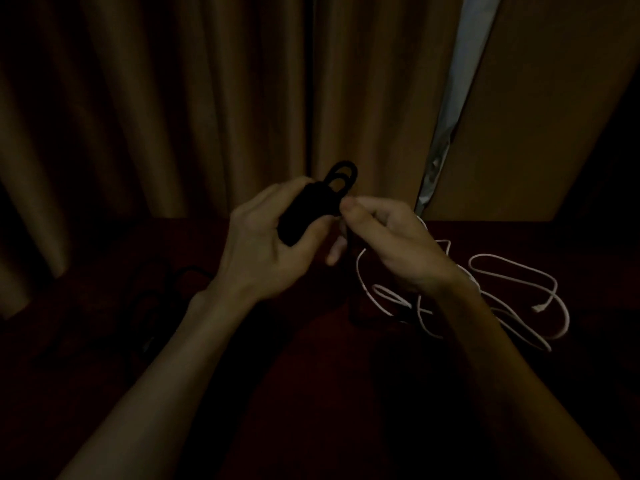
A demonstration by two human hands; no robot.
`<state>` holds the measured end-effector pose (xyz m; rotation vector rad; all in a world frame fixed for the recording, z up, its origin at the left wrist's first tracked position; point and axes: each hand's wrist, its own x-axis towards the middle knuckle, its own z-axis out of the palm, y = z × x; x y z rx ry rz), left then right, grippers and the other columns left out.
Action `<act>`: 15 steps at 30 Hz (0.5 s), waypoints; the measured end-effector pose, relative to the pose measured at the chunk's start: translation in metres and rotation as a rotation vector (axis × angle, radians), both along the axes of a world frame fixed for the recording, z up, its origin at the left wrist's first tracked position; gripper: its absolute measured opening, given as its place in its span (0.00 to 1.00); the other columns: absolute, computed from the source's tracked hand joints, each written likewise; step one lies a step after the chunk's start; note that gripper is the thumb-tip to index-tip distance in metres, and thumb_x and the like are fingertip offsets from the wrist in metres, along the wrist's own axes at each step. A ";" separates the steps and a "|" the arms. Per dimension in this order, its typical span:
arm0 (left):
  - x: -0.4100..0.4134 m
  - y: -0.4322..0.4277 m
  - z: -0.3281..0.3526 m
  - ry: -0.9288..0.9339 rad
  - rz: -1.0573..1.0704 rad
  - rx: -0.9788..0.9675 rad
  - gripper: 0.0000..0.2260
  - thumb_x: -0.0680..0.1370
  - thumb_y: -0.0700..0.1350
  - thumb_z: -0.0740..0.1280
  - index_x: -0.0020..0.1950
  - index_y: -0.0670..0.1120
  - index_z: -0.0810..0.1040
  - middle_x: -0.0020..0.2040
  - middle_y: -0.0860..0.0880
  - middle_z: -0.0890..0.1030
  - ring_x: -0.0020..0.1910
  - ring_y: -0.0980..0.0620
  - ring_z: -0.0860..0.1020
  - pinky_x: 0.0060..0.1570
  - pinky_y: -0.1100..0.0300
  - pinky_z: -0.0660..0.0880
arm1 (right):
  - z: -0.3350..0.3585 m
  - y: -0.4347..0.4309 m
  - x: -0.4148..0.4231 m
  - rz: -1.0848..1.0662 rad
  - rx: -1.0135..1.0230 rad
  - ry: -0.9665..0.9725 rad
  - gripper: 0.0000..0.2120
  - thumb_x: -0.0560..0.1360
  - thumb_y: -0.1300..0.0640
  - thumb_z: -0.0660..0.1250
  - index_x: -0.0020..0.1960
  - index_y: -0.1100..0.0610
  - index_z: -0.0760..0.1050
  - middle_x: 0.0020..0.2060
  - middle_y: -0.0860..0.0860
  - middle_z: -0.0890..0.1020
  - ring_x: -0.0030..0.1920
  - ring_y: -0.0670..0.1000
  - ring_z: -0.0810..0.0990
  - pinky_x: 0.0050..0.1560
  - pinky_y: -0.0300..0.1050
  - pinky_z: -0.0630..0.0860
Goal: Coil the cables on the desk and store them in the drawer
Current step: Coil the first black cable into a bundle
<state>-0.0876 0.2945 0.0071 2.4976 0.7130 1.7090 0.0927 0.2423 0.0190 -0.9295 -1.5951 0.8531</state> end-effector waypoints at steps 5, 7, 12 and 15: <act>-0.002 -0.005 0.006 -0.060 -0.204 -0.213 0.08 0.81 0.42 0.70 0.58 0.43 0.82 0.41 0.58 0.81 0.37 0.60 0.78 0.38 0.69 0.70 | -0.003 0.004 -0.001 0.087 -0.034 0.176 0.27 0.76 0.38 0.66 0.42 0.65 0.73 0.30 0.53 0.64 0.25 0.43 0.65 0.32 0.38 0.68; -0.003 -0.008 0.008 -0.119 -0.339 -0.337 0.08 0.81 0.41 0.68 0.59 0.41 0.82 0.38 0.57 0.82 0.36 0.60 0.79 0.37 0.67 0.72 | -0.007 0.008 -0.002 0.104 -0.074 0.263 0.29 0.75 0.39 0.69 0.53 0.67 0.72 0.32 0.52 0.63 0.25 0.43 0.61 0.27 0.38 0.58; -0.005 -0.008 0.008 -0.120 -0.651 -0.763 0.12 0.80 0.48 0.67 0.56 0.42 0.83 0.37 0.44 0.80 0.30 0.50 0.76 0.29 0.58 0.70 | -0.008 0.007 -0.001 0.189 -0.001 0.216 0.23 0.76 0.45 0.69 0.68 0.52 0.72 0.51 0.55 0.76 0.32 0.44 0.70 0.28 0.37 0.61; -0.005 -0.007 0.009 -0.101 -0.738 -0.848 0.15 0.78 0.50 0.67 0.55 0.40 0.83 0.41 0.41 0.80 0.31 0.49 0.75 0.31 0.59 0.71 | -0.004 0.003 0.007 0.268 0.003 0.110 0.23 0.79 0.51 0.65 0.73 0.51 0.69 0.52 0.58 0.75 0.35 0.51 0.72 0.29 0.38 0.62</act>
